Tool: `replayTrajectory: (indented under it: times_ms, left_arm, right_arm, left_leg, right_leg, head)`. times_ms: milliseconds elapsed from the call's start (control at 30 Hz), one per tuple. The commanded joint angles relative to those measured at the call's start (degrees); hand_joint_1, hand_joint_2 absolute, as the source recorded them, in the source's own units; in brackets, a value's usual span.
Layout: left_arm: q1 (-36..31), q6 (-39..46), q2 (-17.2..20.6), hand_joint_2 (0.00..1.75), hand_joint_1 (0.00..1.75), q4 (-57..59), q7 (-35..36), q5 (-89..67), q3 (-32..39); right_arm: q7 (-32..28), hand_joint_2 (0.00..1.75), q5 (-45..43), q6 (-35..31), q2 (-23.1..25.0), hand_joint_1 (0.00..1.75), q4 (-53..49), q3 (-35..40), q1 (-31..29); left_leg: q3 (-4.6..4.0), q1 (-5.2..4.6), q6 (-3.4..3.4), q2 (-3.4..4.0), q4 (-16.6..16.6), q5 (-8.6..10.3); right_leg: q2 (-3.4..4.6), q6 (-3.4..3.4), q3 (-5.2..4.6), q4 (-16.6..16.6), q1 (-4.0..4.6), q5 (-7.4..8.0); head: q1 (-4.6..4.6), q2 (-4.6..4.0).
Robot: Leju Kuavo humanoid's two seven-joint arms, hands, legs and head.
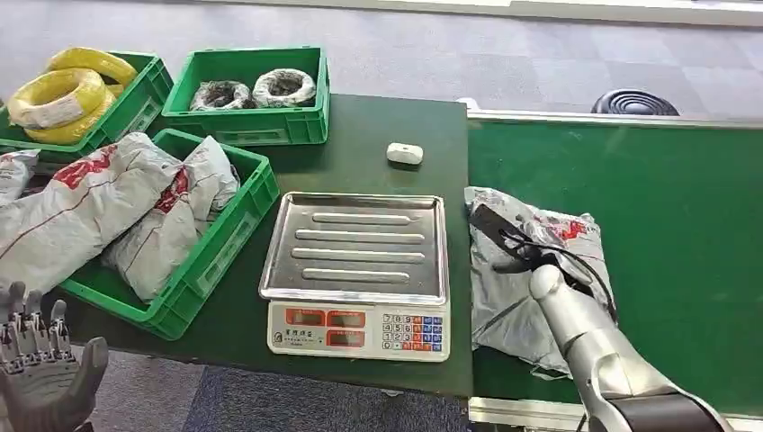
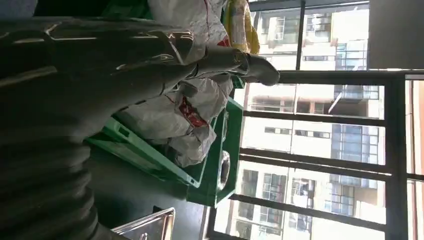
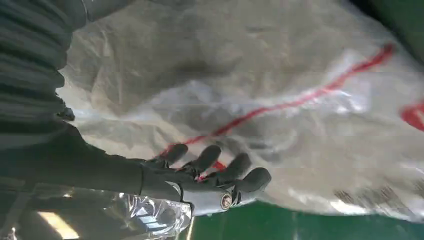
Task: Moved the parcel from conveyor to table for the left to box.
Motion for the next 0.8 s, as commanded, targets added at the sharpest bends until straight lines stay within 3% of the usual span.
replayTrajectory:
  times_ms: [33, 200, 267, 300, 800]
  left_arm:
    - [-0.50, 0.09, 1.17, 1.75, 0.00, 3.60, 0.01, 0.33, -0.18]
    - [0.28, -0.41, -0.82, 1.75, 0.00, 2.30, 0.34, -0.49, 1.59]
    - [-0.04, -1.49, -1.15, 1.75, 0.00, 2.51, 0.70, -0.79, 2.21]
    - [-0.34, -1.78, -1.30, 1.75, 0.00, 2.72, 0.81, -0.81, 2.56]
    - [-0.89, -3.19, -2.16, 1.75, 0.00, 2.81, 1.43, -1.11, 3.84]
  right_arm:
    - [0.38, 1.75, 1.77, 5.50, -3.48, 0.00, 7.60, 4.98, -1.86]
    - [3.77, 1.75, 7.17, 6.86, -5.69, 0.00, 7.18, 9.72, -2.38]
    - [2.12, 1.75, 7.30, 9.41, -6.54, 0.07, 6.43, 10.00, -1.67]
    - [1.47, 1.75, 6.87, 9.21, -6.86, 1.75, 6.07, 9.55, -1.17]
    - [0.70, 1.75, 6.25, 9.40, -7.17, 1.75, 5.85, 8.88, -0.41]
  left_leg:
    - [0.07, -0.04, 0.03, 0.04, -0.08, 0.02]
    - [0.08, -0.04, 0.09, 0.05, -0.15, 0.08]
    - [0.05, -0.03, 0.10, 0.06, -0.11, 0.05]
    - [0.04, -0.04, 0.09, 0.08, -0.08, 0.03]
    - [0.10, -0.03, 0.07, 0.09, -0.11, 0.04]
  right_leg:
    - [-0.07, -0.08, 0.03, -0.03, -0.01, 0.00]
    - [-0.13, -0.14, 0.02, -0.11, 0.01, 0.05]
    - [-0.09, -0.10, 0.01, -0.09, 0.01, 0.04]
    - [-0.06, -0.09, 0.01, -0.06, 0.00, 0.03]
    - [-0.06, -0.11, 0.06, -0.10, 0.01, 0.04]
  head:
    - [0.00, 0.00]
    - [0.00, 0.00]
    - [0.00, 0.00]
    - [0.00, 0.00]
    - [0.00, 0.00]
